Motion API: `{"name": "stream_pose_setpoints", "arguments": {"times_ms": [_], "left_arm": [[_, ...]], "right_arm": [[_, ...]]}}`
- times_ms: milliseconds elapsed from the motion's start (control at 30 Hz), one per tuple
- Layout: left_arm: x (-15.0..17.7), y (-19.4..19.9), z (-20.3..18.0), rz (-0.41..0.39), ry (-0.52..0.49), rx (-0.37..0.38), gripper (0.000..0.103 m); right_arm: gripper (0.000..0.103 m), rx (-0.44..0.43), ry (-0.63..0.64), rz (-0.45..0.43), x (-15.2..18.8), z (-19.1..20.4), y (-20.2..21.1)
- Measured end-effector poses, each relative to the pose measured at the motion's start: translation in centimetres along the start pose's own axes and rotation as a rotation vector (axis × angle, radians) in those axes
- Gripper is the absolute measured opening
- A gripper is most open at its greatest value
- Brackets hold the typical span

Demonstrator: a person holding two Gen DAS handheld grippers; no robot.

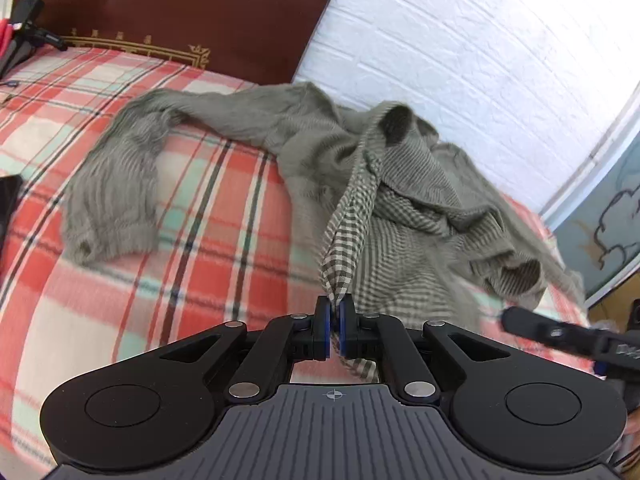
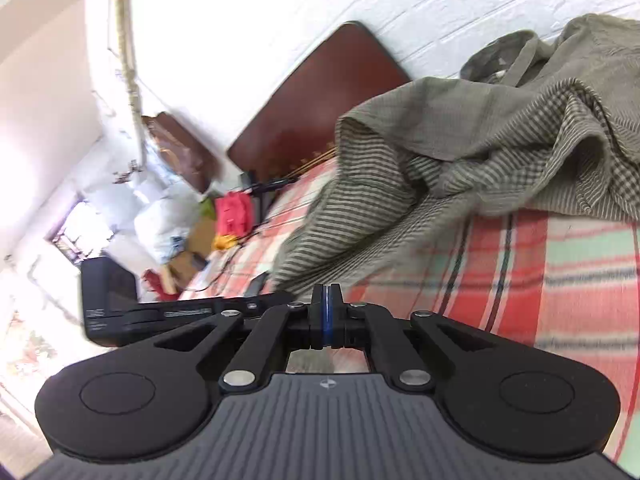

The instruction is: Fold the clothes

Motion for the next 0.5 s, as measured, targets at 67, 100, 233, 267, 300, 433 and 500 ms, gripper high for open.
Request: {"name": "stream_pose_setpoints", "arguments": {"times_ms": [67,100,233,267,300,433,500], "left_arm": [[1.6,-0.3,0.2,0.04,-0.003,-0.005,0.001],[2.5,-0.6,0.4,0.067,-0.002,-0.006,0.001],[5.8,-2.6,1.2,0.168,-0.021,-0.069,0.012],[5.8,-2.3,1.3,0.158,-0.026,-0.073,0.023],[5.8,-2.0,1.3,0.146,-0.032,-0.078,0.024],[3.1,0.1,0.4,0.006,-0.111,-0.098,0.041],[1.2,0.3,-0.9,-0.066,-0.171,-0.109,0.059]], "right_arm": [[0.0,0.032,0.021,0.031,1.0,-0.3,0.1],[0.0,0.067,0.037,0.047,1.4,-0.7,-0.1],[0.006,0.157,-0.009,0.088,3.1,-2.9,-0.5],[0.01,0.169,-0.02,0.089,3.3,-3.4,-0.5],[0.024,0.183,-0.026,0.087,3.5,-3.7,-0.5],[0.049,0.234,-0.034,0.082,4.1,-5.0,-1.0],[0.049,0.243,-0.043,0.078,4.2,-5.8,-1.5]]}}
Point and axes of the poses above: each gripper's, at about its wrist camera, not at the fingertips, and y roughly against the way its jaws point, z to its left, x to its underside, the point moved 9 cm from there along -y, roughly the way its jaws point, and after that the axes turned 8 degrees about -x, right-handed, at the moved point
